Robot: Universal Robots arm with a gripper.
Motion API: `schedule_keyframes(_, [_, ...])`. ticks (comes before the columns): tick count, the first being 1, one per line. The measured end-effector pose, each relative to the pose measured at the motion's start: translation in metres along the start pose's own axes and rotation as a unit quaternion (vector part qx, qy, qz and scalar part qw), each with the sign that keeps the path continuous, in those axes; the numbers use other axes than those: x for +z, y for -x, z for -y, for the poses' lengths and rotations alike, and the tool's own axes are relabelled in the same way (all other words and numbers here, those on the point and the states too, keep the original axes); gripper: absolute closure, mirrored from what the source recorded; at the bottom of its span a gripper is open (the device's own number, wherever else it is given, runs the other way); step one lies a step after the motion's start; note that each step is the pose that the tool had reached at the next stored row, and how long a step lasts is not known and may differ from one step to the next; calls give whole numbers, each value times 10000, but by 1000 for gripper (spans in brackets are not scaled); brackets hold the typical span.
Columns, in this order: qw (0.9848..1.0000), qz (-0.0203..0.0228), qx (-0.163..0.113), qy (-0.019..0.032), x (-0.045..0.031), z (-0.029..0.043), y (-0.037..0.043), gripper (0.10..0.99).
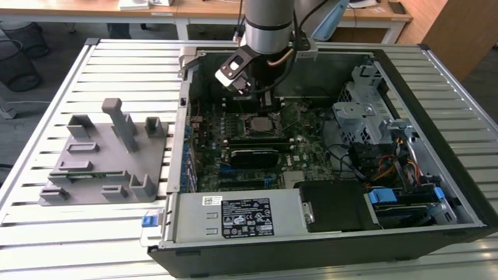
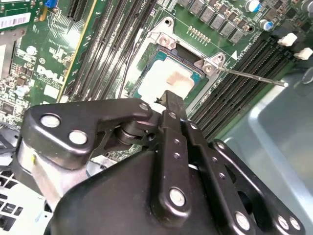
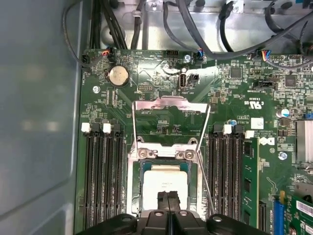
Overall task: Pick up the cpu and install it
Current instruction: 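Place the cpu into insertion slot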
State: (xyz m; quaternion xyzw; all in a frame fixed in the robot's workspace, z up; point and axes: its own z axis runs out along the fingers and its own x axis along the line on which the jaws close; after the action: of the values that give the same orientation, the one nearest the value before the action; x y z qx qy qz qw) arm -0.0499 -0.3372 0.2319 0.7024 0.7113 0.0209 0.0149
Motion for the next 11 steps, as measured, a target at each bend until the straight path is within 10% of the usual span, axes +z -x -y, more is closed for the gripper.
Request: schedule_keyframes(11, [10000, 3, 0, -1, -99, -5, -1, 980])
